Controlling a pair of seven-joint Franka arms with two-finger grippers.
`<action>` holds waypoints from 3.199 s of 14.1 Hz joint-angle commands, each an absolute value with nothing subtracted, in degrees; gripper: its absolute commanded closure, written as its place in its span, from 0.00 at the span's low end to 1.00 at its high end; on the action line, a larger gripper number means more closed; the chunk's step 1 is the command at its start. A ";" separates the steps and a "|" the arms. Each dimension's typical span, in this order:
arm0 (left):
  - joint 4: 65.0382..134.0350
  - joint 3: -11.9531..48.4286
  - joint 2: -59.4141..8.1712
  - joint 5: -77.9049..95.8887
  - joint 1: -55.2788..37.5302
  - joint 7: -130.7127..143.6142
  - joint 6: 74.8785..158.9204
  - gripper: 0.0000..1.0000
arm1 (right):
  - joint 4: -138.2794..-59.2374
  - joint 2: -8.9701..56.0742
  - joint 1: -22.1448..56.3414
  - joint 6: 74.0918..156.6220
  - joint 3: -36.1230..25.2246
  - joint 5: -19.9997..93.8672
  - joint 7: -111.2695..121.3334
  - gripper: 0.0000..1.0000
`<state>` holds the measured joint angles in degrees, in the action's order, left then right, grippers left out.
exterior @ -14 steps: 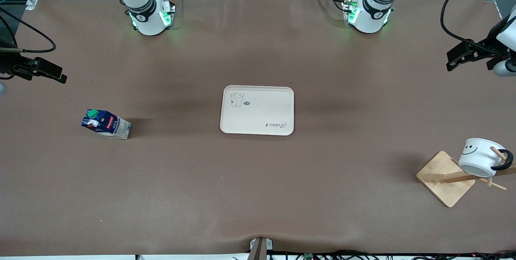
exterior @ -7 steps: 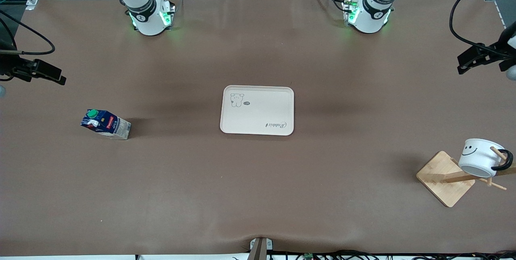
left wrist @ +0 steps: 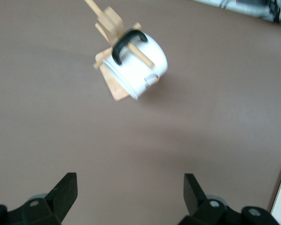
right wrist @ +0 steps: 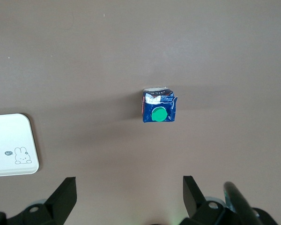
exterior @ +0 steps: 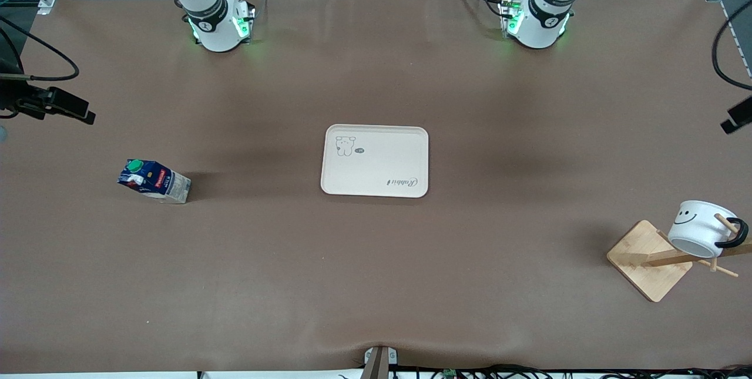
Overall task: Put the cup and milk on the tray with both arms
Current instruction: 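Move the left gripper toward the white mug on the wooden stand, then lower the left gripper and grasp the white mug's rim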
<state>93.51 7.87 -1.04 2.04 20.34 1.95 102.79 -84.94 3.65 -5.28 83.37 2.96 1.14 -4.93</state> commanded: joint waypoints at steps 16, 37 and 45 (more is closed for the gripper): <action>116.54 10.28 -4.83 4.75 21.09 -0.44 148.62 0.12 | -83.41 5.36 -5.36 82.71 3.25 0.70 -5.63 0.00; 117.16 12.30 -8.97 9.05 22.85 -6.33 159.17 0.59 | -82.00 5.62 -5.80 84.20 3.08 0.53 -5.71 0.00; 117.51 13.71 -6.42 9.14 23.03 -6.33 157.95 1.00 | -82.27 8.44 -4.92 83.58 3.25 0.79 -5.63 0.00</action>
<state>117.01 13.02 -8.33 7.21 22.59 -4.67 158.33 -83.49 6.91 -4.93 84.35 3.07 1.09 -4.97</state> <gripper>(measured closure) 0.947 0.000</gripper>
